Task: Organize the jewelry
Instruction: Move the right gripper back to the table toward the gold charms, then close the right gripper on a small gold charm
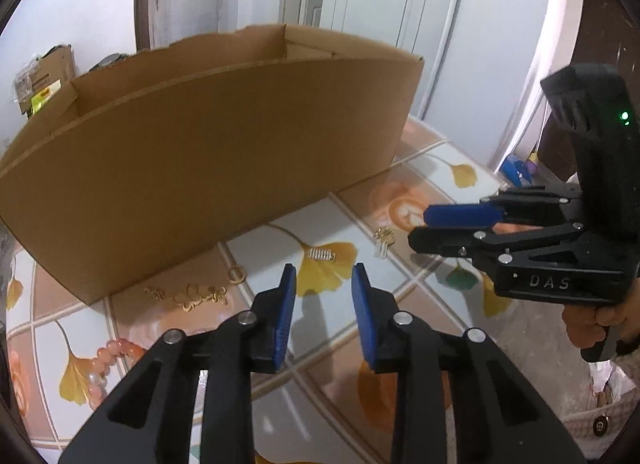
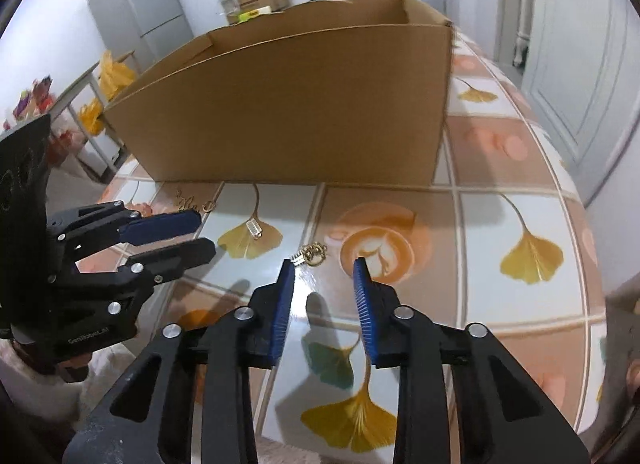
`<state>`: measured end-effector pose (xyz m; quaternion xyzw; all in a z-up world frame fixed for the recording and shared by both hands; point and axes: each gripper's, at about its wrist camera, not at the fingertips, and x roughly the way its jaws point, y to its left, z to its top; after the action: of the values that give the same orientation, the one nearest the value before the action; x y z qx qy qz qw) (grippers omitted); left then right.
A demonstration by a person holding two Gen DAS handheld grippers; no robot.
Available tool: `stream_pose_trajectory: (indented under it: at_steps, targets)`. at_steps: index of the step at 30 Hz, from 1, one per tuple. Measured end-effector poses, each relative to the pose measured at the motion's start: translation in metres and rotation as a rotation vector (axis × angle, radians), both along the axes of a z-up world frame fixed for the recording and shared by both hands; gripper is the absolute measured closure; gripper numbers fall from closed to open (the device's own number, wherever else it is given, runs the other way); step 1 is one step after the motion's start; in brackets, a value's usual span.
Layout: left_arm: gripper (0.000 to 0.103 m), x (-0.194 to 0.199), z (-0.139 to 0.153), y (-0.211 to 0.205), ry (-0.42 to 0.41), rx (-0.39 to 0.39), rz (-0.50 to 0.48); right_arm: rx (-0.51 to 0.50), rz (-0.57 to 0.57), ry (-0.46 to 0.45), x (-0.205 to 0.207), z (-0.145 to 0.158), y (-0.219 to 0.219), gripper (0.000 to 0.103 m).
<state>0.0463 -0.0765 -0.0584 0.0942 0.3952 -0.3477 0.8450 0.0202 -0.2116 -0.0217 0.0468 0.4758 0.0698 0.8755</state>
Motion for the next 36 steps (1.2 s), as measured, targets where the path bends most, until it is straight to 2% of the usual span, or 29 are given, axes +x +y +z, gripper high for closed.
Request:
stream_pose_trajectory:
  at_steps: [8, 11, 14, 21, 23, 32, 36]
  targets:
    - [0.079, -0.004, -0.003, -0.003, -0.013, 0.012, -0.032, -0.063, 0.094, 0.0, 0.019, -0.007, 0.013, 0.076]
    - [0.08, -0.005, -0.003, -0.002, -0.014, 0.014, -0.038, -0.077, 0.114, 0.022, 0.022, -0.011, 0.017, 0.086]
    - [0.08, -0.004, -0.004, -0.001, -0.01, 0.008, -0.044, -0.082, 0.117, 0.025, 0.023, -0.013, 0.018, 0.089]
    - [0.08, -0.003, -0.003, -0.001, -0.006, 0.005, -0.048, -0.017, 0.097, 0.038, 0.024, -0.013, 0.009, 0.097]
    - [0.08, -0.004, -0.002, -0.001, -0.008, 0.003, -0.054, 0.015, 0.084, 0.044, 0.024, -0.012, 0.003, 0.103]
    - [0.08, -0.009, 0.005, -0.017, -0.018, -0.013, -0.105, 0.015, 0.024, 0.039, 0.012, -0.007, -0.011, 0.103]
    - [0.08, -0.007, 0.004, -0.03, -0.029, 0.0, -0.131, 0.056, -0.006, 0.036, 0.006, -0.003, -0.024, 0.103]
